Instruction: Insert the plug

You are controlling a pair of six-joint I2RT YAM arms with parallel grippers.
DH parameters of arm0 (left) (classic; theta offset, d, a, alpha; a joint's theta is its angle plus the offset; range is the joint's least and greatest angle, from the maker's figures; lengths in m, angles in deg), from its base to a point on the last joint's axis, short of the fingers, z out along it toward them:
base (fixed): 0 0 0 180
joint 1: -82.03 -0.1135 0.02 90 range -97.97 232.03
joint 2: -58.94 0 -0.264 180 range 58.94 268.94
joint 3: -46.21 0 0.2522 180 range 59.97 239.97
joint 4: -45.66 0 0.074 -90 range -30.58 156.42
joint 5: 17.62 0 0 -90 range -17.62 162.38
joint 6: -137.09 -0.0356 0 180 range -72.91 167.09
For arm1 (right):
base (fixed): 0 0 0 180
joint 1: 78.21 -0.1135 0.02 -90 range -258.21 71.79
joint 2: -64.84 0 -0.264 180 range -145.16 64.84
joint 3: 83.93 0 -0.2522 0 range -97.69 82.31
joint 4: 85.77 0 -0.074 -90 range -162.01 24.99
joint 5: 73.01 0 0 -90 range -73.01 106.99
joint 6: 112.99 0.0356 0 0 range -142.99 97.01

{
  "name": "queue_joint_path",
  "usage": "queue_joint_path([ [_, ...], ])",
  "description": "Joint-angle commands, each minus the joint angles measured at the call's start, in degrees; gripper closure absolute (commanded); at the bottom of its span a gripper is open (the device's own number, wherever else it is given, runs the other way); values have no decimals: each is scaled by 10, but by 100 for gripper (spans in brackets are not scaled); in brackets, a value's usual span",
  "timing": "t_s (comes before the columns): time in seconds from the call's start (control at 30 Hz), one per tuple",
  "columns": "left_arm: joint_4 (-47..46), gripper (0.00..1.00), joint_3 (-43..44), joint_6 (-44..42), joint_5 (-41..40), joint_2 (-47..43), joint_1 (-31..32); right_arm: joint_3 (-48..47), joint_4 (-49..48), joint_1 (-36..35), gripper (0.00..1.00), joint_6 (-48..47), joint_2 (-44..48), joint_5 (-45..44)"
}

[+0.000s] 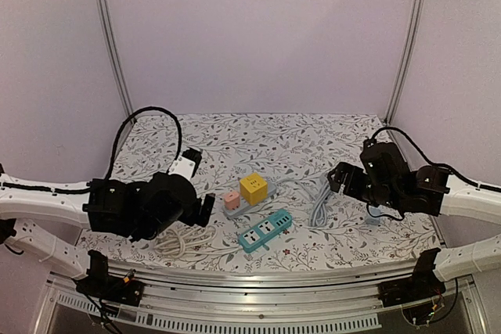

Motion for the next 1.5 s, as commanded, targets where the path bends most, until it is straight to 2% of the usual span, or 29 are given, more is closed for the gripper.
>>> queue_joint_path([
  [0.0, -22, 0, -34, 13, 5, -32, 0, -1, 136, 111, 1, 105, -24, 66],
  [0.2, -52, 0, -80, 16, 8, -77, 1, -12, 169, 183, 1, 110, -113, 113],
  [0.43, -68, 1, -107, 15, 11, -107, 1, -28, 214, 205, 1, 99, -202, 73],
  [0.67, -77, 0, -109, 12, 18, -106, 0, -3, 212, 244, 1, 83, -186, 57],
  [0.93, -84, 0, -109, 9, 31, -104, 1, 30, 125, 291, 4, 33, -142, 90],
  [1.23, -86, 0, -113, 8, 37, -115, 0, 34, 100, 318, 7, 28, -186, 107],
  [1.47, -85, 0, -114, 7, 39, -116, 0, 34, 82, 319, 15, 17, -204, 133],
])
